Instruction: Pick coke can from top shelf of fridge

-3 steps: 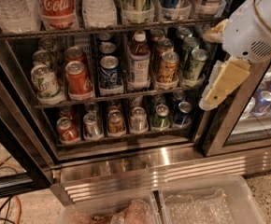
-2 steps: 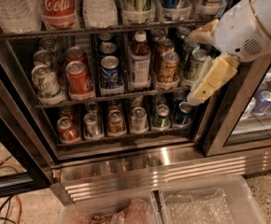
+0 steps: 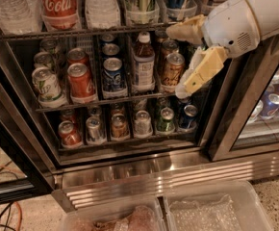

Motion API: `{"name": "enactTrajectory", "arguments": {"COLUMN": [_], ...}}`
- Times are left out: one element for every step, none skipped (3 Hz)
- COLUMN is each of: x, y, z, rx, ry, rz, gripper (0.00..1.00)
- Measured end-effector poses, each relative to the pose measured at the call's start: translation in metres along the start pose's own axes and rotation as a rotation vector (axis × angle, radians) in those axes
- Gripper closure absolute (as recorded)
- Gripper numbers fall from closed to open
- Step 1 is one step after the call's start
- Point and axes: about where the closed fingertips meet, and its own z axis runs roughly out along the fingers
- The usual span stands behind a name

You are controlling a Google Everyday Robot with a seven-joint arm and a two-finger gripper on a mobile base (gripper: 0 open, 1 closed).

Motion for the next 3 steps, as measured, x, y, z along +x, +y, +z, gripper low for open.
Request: {"name": "enactTrajectory", "arguments": {"x": [0.000, -0.009, -0.026], "y": [0.000, 0.006, 0.017], "z": [0.000, 0.005, 0.006], "rx": [0.000, -0.013, 0.024], "ry": [0.000, -0.081, -0.214], "rz": [0.000, -0.018, -0.042], "gripper": [0.00, 0.00, 0.00]}}
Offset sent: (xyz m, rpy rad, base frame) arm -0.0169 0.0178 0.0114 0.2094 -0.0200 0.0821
